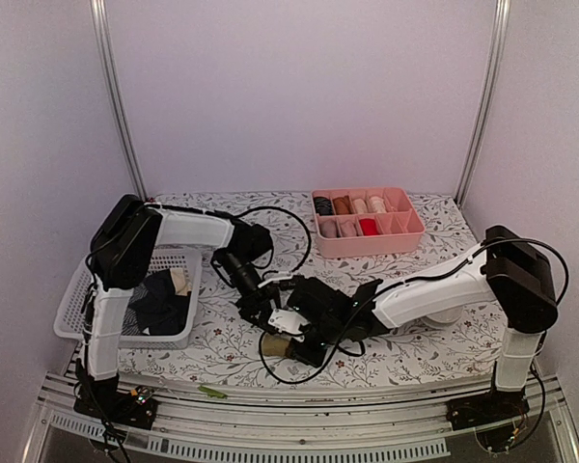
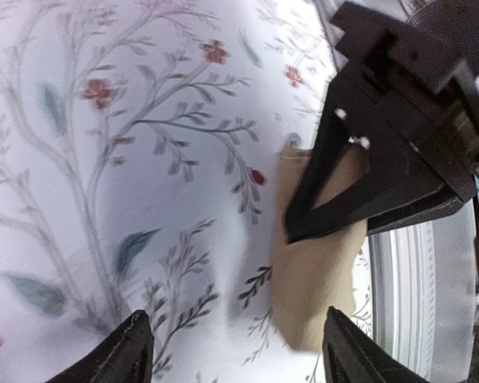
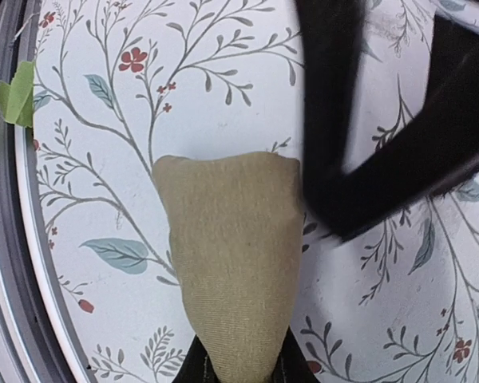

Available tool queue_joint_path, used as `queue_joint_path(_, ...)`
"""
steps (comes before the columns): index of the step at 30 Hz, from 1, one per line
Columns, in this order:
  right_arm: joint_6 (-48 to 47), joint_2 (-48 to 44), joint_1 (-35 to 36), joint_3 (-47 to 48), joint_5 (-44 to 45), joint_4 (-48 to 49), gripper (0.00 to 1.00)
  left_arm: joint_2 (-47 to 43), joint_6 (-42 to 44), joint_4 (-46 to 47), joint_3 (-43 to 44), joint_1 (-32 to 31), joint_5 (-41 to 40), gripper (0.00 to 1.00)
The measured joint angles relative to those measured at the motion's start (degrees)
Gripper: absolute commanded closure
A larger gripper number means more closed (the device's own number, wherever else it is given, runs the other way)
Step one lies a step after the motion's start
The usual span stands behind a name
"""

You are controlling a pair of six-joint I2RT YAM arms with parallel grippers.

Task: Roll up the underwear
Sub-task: Pick up the underwear from the center of the board, then place the underwear in the storage box.

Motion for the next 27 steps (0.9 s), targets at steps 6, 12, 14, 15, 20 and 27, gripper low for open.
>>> queue_joint_path(6, 6.88, -3.91, -4.15, -3.02, -6.23, -3.21, 1.00, -10.71, -6.86, 8.55, -2.60, 7.58, -2.16, 0.04)
queue_joint_path(12, 12.50, -8.57, -15.37, -3.10, -7.89, -7.61, 1.00, -22.67, -12.72, 15.04, -3.76, 11.32, -4.50, 0.04)
queue_joint_path(14, 13.55, -9.84, -20.31, -1.92, -7.50, -9.16, 1.00, -25.16, -14.36, 16.98, -5.09, 11.34, -4.90, 0.04)
queue_joint_path(15, 13.99, -10.29, -22.77, -0.94, -7.17, -9.92, 1.00, -25.83, -14.93, 17.62, -5.77, 11.37, -4.94, 0.04)
queue_joint_path(20, 14.84, -10.75, -34.21, 7.58, -3.54, -13.62, 1.00, -26.62, -18.27, 19.85, -9.07, 11.41, -4.94, 0.04)
queue_joint_path(27, 14.97, -6.01, -45.64, 23.10, 4.81, -16.90, 1.00, -26.62, -22.49, 22.62, -10.88, 11.47, -4.13, 0.04)
